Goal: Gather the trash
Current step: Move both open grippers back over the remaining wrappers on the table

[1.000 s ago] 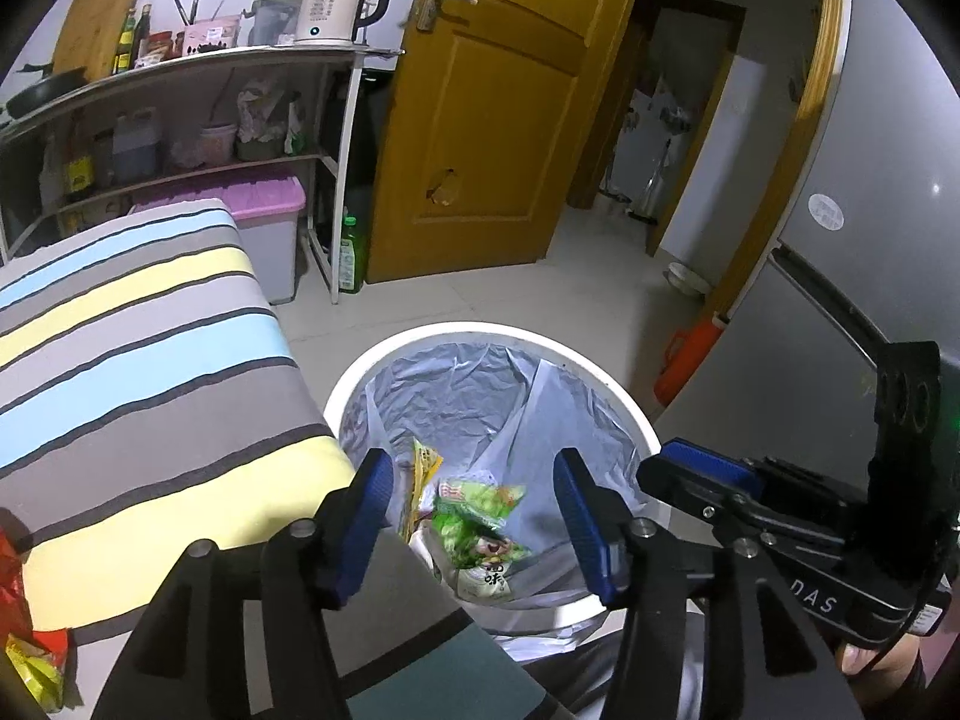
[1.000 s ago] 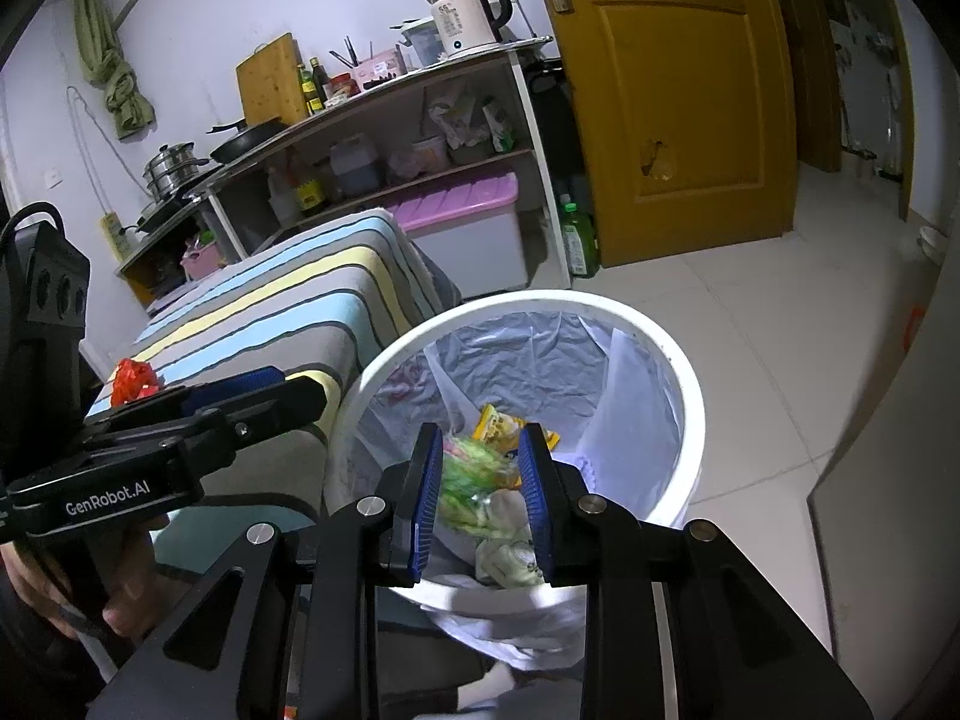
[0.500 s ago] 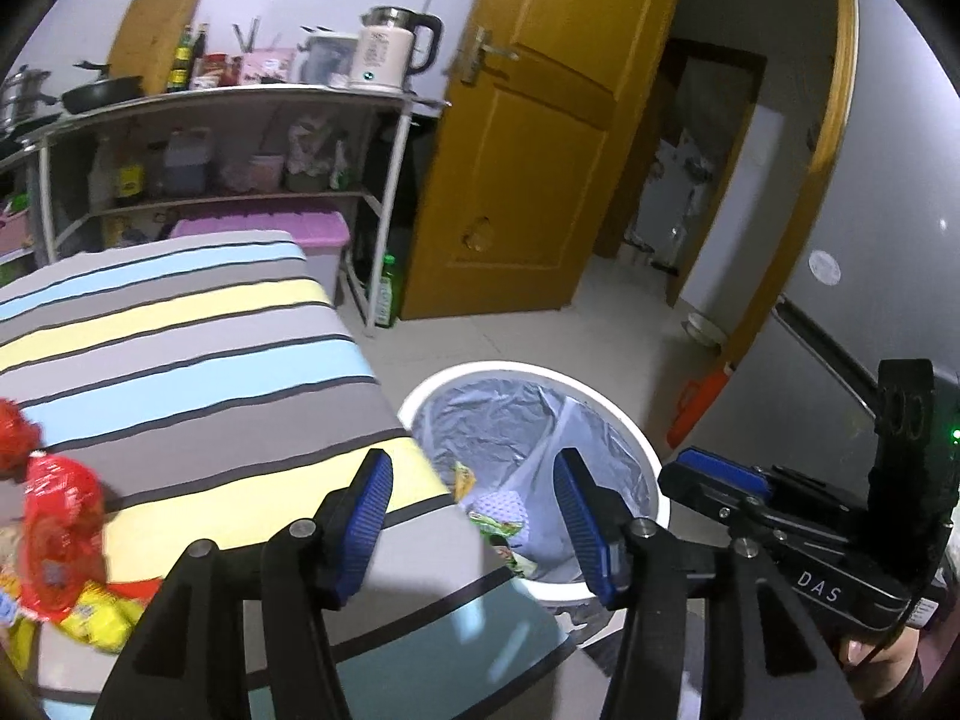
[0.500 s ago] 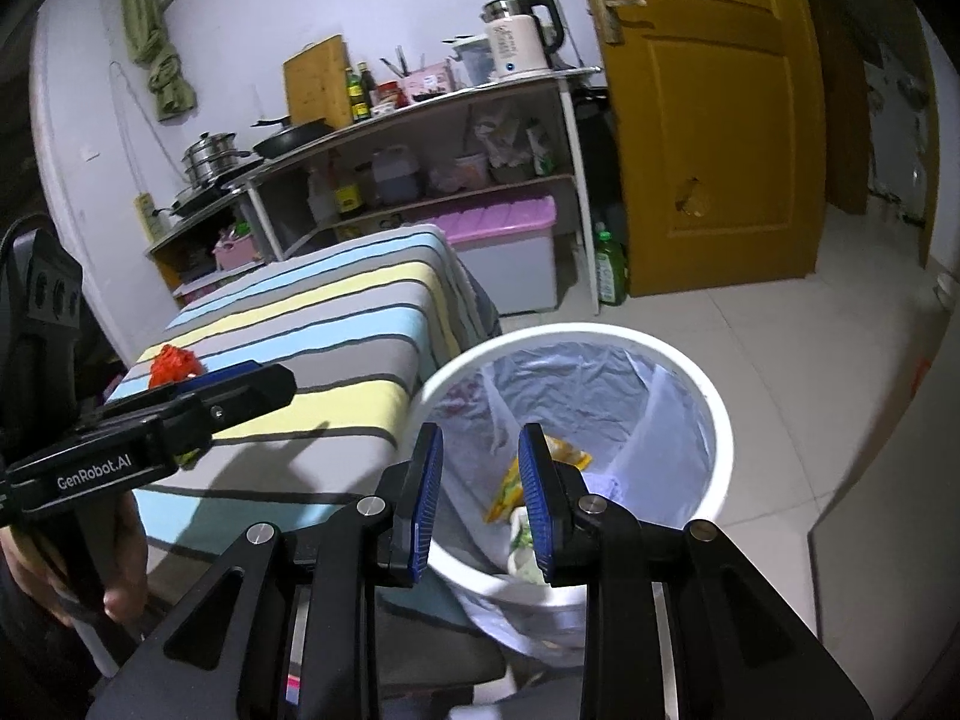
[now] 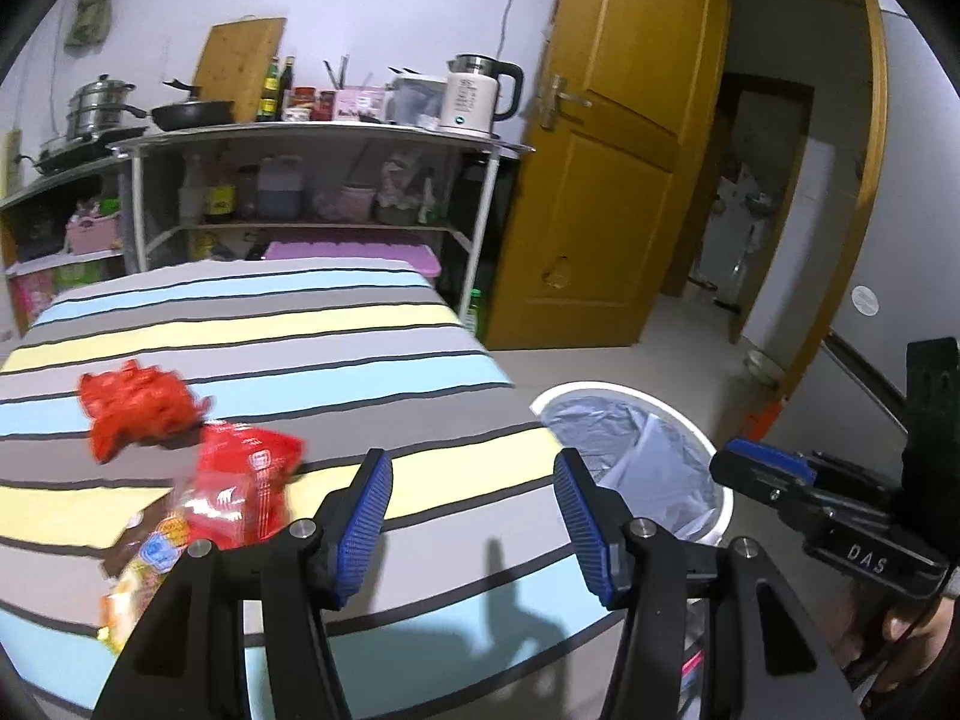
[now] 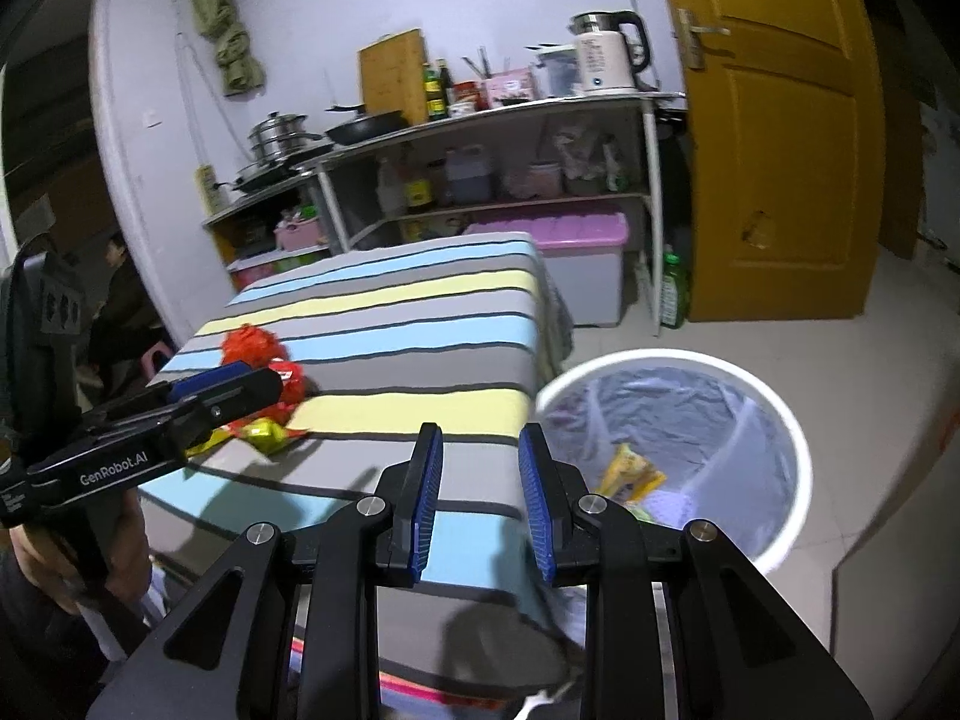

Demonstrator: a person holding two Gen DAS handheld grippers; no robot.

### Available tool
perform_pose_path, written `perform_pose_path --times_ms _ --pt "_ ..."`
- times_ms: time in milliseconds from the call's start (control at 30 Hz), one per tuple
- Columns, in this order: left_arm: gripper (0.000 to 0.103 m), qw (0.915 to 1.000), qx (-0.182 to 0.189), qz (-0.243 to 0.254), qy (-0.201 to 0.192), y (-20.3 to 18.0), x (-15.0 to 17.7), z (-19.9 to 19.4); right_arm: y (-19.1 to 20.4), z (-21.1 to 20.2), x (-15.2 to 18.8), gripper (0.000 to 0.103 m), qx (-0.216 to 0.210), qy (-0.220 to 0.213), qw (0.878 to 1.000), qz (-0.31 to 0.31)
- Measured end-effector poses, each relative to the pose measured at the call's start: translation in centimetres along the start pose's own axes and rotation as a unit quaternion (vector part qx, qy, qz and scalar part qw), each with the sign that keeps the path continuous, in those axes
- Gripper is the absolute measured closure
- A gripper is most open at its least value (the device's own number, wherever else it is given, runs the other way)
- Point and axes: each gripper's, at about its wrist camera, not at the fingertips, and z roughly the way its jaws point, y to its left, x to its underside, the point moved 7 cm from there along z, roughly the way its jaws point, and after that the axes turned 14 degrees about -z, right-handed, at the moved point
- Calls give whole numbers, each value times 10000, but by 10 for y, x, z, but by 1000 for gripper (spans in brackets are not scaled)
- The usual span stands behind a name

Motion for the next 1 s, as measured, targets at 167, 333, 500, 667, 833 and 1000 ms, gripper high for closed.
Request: perform_pose_path --times_ms 167,333,500,667,833,1000 --pt "48 9995 -268 -40 -159 28 1 -24 27 4 -8 61 -251 -73 9994 -243" --pt "48 9984 -496 -97 -264 52 2 -41 50 10 -14 61 -423 -98 9980 -470" --pt "48 9969 -685 -145 -359 71 2 -54 66 14 -17 61 -593 -108 9962 -624" --pt "50 9953 -854 -197 -415 90 3 -65 79 20 -18 61 -703 -67 9949 -714" --pt "50 9932 -1060 -286 -396 114 7 -70 91 27 -19 61 -810 -58 9930 -853" --pt "50 9916 -1183 -412 -323 131 10 -68 101 36 -19 61 -913 -2 9913 -951"
